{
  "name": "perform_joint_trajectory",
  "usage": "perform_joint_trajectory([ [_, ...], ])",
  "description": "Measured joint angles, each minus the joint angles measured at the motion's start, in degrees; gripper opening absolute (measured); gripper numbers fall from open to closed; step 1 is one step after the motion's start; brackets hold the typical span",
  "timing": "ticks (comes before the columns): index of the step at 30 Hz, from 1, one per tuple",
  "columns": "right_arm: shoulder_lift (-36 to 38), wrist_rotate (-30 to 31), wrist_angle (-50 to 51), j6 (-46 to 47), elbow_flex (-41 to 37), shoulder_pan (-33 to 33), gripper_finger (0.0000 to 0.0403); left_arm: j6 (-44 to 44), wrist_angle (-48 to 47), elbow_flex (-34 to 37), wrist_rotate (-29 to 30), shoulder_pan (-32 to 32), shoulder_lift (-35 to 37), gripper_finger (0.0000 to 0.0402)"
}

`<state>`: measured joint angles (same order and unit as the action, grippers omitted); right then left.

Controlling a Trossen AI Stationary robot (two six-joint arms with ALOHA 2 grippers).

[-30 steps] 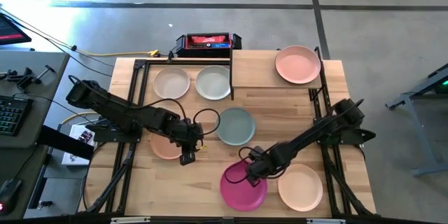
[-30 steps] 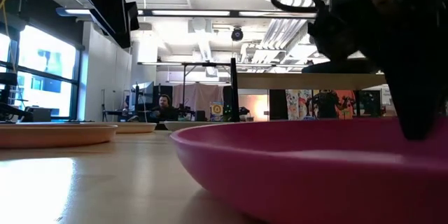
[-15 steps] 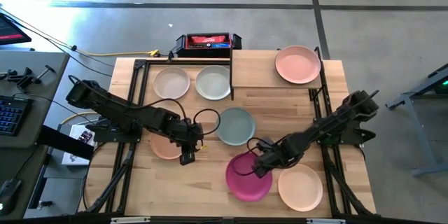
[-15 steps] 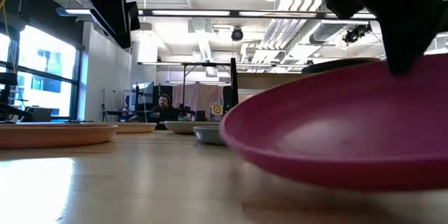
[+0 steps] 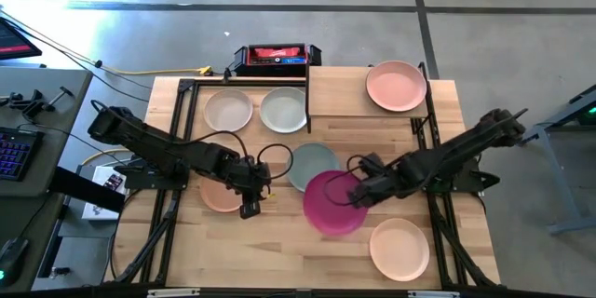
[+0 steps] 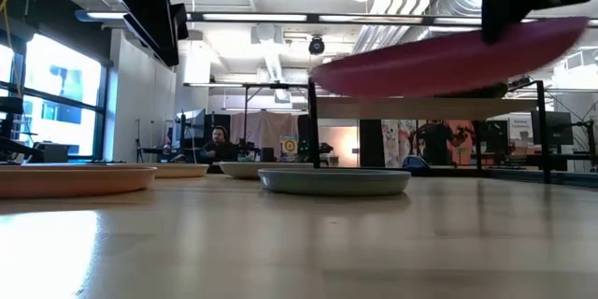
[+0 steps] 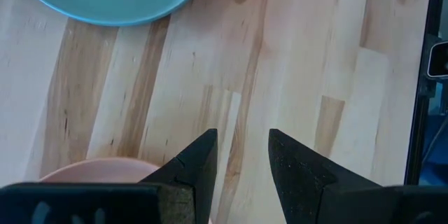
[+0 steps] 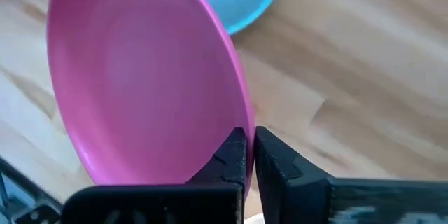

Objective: Place and stack plates onto a shelf
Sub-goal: Stack the pink plate on top of the light brown plate on the shelf

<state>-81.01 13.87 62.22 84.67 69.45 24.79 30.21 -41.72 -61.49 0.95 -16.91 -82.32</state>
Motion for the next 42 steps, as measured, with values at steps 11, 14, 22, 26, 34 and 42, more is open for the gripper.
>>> perform_joint_trajectory([
  [11,12.7,7.8,9.7,0.4,0.0,-5.1,0.0,-3.3,0.0,0.0,5.0,1.2,0.0,0.0115],
  [14,16.5,10.2,12.2,0.4,0.0,-7.7,0.0,-5.5,0.0,0.0,6.9,2.9,0.0,0.0115],
  [22,26.9,13.7,19.0,0.4,0.0,-16.4,0.0,-13.1,0.0,0.0,11.2,10.3,0.0,0.0115],
  [26,31.4,15.2,22.2,0.2,0.0,-20.1,0.0,-17.3,0.8,0.0,11.7,15.2,0.0,0.0115],
  [34,38.5,16.6,26.0,0.1,0.0,-25.6,0.0,-24.6,6.8,0.0,11.7,25.7,0.0,0.0115],
  [42,44.7,21.2,26.9,0.2,0.0,-29.6,0.0,-32.3,16.2,0.0,11.7,34.8,0.0,0.0115],
])
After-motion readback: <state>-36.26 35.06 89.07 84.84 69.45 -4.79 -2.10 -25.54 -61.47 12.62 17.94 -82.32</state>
